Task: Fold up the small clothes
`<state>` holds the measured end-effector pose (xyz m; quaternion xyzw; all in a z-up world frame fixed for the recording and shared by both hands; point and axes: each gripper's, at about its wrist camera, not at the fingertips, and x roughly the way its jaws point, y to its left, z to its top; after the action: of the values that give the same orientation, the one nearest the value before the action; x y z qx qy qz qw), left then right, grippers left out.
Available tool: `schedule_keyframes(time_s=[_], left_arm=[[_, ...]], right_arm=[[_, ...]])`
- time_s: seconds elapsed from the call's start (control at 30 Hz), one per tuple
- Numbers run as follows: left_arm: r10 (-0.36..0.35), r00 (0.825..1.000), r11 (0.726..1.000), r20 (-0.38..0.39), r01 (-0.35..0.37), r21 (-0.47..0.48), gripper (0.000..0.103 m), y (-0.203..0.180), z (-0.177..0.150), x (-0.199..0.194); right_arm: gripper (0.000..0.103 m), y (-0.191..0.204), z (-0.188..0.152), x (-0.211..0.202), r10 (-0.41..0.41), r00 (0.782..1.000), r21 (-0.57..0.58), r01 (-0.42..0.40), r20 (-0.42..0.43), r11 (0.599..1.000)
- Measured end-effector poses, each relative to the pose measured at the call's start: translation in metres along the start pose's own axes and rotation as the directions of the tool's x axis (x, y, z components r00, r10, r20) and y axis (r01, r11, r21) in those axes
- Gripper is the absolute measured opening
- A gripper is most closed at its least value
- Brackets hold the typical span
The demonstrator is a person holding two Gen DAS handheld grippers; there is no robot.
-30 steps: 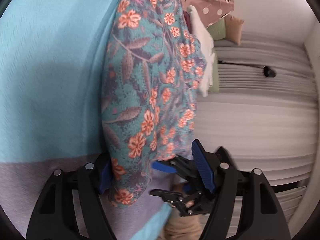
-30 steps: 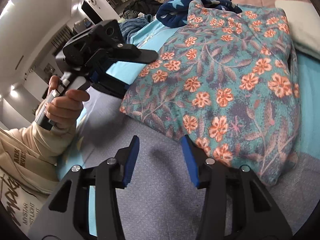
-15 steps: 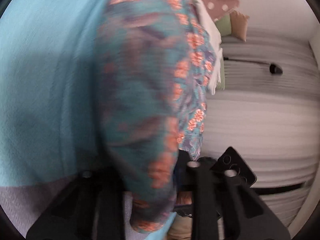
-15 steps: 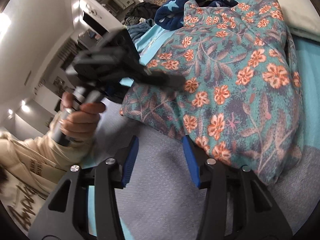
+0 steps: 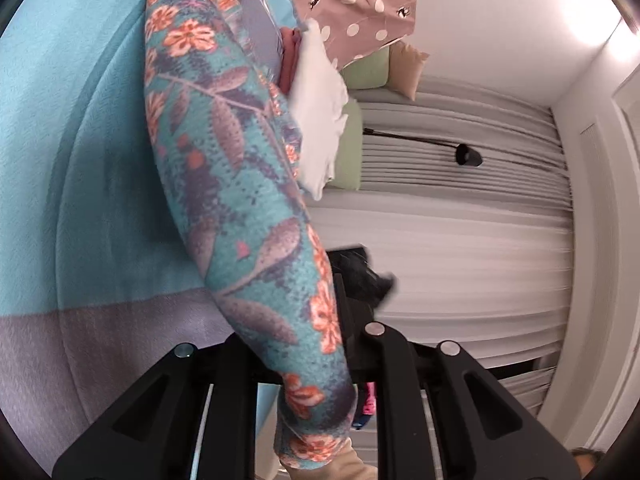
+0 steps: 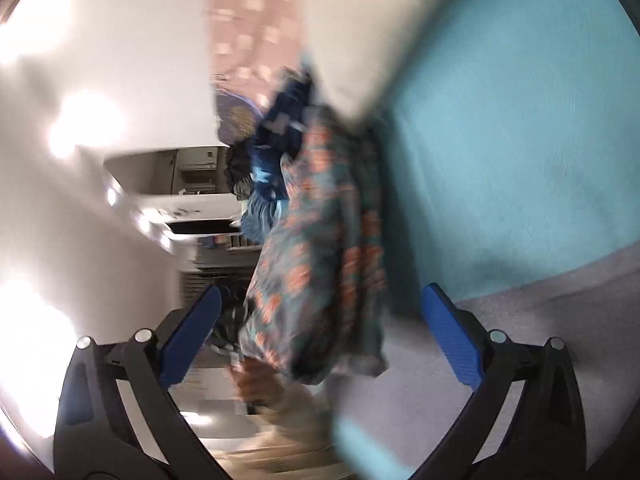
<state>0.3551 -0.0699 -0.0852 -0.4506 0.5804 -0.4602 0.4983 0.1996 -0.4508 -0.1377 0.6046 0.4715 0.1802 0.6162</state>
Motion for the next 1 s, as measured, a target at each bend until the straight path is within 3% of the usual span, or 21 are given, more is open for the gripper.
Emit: schedule_keyframes(time_s=[0.03, 0.07, 0.17, 0.23, 0.43, 0.53, 0.57, 0.6, 0.63, 0.67, 0.73, 0.83, 1.0], left_arm=[[-0.009, 1.000, 1.000, 0.000, 0.009, -0.001, 0.015, -0.001, 0.000, -0.002], [-0.014, 1.000, 1.000, 0.000, 0.014, 0.001, 0.015, -0.001, -0.001, -0.005], [-0.016, 1.000, 1.000, -0.011, 0.016, -0.020, 0.015, 0.003, -0.004, -0.010], [-0.023, 1.000, 0.999, -0.012, 0.023, -0.026, 0.015, 0.007, -0.009, -0.015], [-0.016, 1.000, 1.000, -0.020, 0.016, -0.019, 0.015, 0.006, -0.013, -0.019], [-0.005, 1.000, 1.000, -0.026, 0.005, -0.021, 0.015, 0.006, -0.010, -0.020], [0.002, 1.000, 0.999, -0.026, -0.003, -0.032, 0.015, 0.008, -0.010, -0.020], [0.011, 1.000, 0.999, -0.024, -0.012, -0.031, 0.015, 0.008, -0.009, -0.020], [0.026, 1.000, 1.000, -0.018, -0.026, -0.017, 0.015, 0.007, -0.011, -0.021], [0.039, 0.999, 0.999, -0.009, -0.039, -0.001, 0.015, 0.004, -0.011, -0.022], [0.069, 0.998, 0.997, 0.003, -0.069, 0.035, 0.015, -0.002, -0.013, -0.025], [0.103, 0.994, 0.990, 0.026, -0.105, 0.099, 0.015, -0.019, -0.017, -0.030], [0.085, 0.996, 0.970, 0.029, -0.089, 0.225, 0.015, -0.071, -0.018, -0.032]], right_arm=[[0.101, 0.001, 0.005, 0.011, -0.089, 0.996, 0.025, 0.090, -0.022, 0.996], [0.101, 0.005, 0.009, 0.023, -0.116, 0.992, 0.035, 0.118, -0.052, 0.992], [0.101, 0.018, 0.024, 0.061, -0.063, 0.984, 0.099, 0.080, -0.166, 0.992], [0.101, 0.027, 0.040, 0.088, -0.079, 0.973, 0.085, 0.099, -0.218, 0.991], [0.101, 0.045, 0.062, 0.134, -0.074, 0.961, 0.043, 0.089, -0.265, 0.995], [0.100, 0.051, 0.060, 0.136, -0.118, 0.972, 0.034, 0.128, -0.205, 0.991], [0.096, 0.054, 0.058, 0.136, -0.138, 0.974, 0.019, 0.144, -0.179, 0.989], [0.079, 0.059, 0.056, 0.136, -0.169, 0.973, -0.013, 0.169, -0.155, 0.985], [0.050, 0.064, 0.051, 0.135, -0.214, 0.968, -0.062, 0.207, -0.129, 0.976], [0.034, 0.066, 0.048, 0.135, -0.221, 0.968, -0.084, 0.212, -0.120, 0.974], [0.025, 0.069, 0.039, 0.131, -0.192, 0.975, -0.117, 0.179, -0.111, 0.977], [0.023, 0.085, 0.033, 0.118, -0.174, 0.982, -0.213, 0.155, -0.071, 0.965], [0.022, 0.148, 0.015, 0.081, -0.149, 0.989, -0.371, 0.130, -0.023, 0.920]])
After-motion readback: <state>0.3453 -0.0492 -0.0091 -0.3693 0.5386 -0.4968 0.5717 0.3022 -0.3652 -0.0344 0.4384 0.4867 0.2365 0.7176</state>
